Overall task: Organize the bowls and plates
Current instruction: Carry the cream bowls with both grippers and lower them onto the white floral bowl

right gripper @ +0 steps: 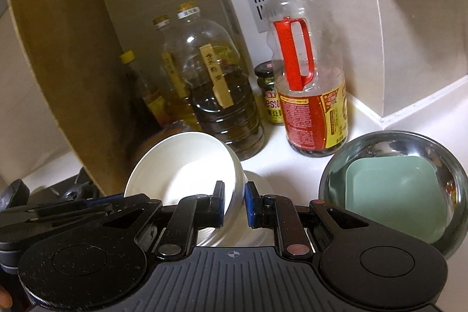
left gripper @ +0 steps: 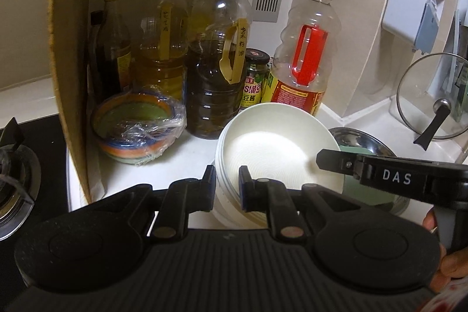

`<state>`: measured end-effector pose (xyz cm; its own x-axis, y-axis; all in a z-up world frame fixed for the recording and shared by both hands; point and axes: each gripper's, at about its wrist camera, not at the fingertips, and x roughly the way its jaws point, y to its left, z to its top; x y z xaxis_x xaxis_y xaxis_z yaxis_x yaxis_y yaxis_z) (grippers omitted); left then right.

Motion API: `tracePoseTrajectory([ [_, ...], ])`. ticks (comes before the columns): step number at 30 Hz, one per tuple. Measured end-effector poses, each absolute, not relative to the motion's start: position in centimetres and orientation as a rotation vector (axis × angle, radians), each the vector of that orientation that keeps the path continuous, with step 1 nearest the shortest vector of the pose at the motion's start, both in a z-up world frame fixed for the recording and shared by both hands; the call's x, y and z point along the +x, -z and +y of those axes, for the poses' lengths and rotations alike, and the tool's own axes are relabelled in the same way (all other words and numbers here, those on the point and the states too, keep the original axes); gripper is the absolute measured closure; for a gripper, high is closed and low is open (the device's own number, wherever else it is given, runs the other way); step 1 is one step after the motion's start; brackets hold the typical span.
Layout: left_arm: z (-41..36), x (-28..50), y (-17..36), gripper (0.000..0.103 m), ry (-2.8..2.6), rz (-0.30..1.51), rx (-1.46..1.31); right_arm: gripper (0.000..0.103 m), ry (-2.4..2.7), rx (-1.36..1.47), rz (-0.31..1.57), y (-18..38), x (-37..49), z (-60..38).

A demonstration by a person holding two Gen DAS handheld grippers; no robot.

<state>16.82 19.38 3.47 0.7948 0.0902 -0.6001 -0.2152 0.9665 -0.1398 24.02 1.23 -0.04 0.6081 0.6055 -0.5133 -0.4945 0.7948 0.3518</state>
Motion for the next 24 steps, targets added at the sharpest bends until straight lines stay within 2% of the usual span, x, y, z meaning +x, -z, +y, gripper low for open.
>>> tracePoseTrajectory([
  [24, 20.8, 20.9, -0.8, 0.089, -0.172, 0.757, -0.239, 0.087, -0.582, 0.222, 0.849, 2.6, 28.8, 2.4],
])
